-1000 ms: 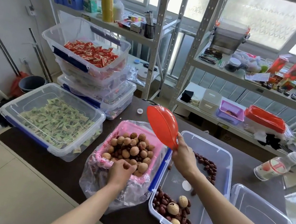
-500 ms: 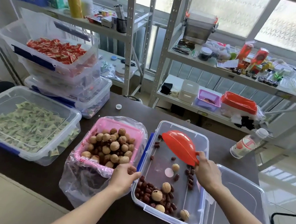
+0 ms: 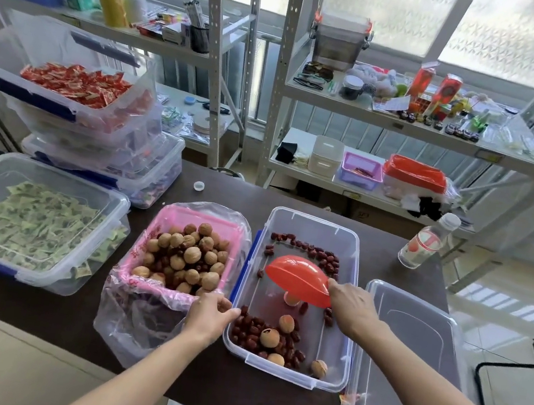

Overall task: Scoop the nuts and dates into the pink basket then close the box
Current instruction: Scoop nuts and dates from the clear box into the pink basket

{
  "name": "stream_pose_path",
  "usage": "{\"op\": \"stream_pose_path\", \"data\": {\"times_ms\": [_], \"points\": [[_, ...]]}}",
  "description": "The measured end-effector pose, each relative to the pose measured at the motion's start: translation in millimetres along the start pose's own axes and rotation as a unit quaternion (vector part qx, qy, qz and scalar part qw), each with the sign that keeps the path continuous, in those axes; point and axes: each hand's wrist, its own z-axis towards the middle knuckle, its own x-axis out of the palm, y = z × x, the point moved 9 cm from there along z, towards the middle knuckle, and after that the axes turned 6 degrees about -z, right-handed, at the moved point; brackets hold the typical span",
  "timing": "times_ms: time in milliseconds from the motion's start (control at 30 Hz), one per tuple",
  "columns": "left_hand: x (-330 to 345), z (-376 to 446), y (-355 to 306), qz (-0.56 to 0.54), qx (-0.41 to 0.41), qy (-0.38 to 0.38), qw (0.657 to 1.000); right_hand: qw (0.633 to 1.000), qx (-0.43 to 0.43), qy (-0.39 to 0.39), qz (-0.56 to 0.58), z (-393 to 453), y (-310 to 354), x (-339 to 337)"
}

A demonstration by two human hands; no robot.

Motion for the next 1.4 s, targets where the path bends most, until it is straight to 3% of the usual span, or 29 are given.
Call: {"op": "stream_pose_path", "data": {"times_ms": [333, 533, 833, 1133, 1300, 1400], "points": [[2.7, -3.0, 5.2, -0.001, -0.013, -0.008, 1.000, 0.992, -0.073, 0.092, -0.040, -40.4, 34.9, -4.7], [3.0, -0.4, 7.1, -0.030, -0.016, -0.007, 0.999, 0.974, -0.072, 0.205, 0.059, -52.6, 50.2, 8.8], [5.9, 5.7, 17.2, -0.053, -0.022, 0.000, 0.998, 0.941, -0.003, 0.256, 0.221, -49.7, 60.6, 8.5], [7.5, 10.5, 20.3, -0.047, -0.025, 0.001, 0.999, 0.785, 0.148, 0.342, 0.496, -58.3, 59.2, 78.1], [7.3, 8.7, 20.2, -0.050, -0.025, 0.000, 0.998, 0.663, 0.174, 0.383, 0.619, -66.5, 59.5, 92.5], [6.7, 9.4, 19.8, -0.049, -0.020, 0.004, 0.999, 0.615, 0.172, 0.401, 0.657, -72.0, 60.0, 99.9]]}}
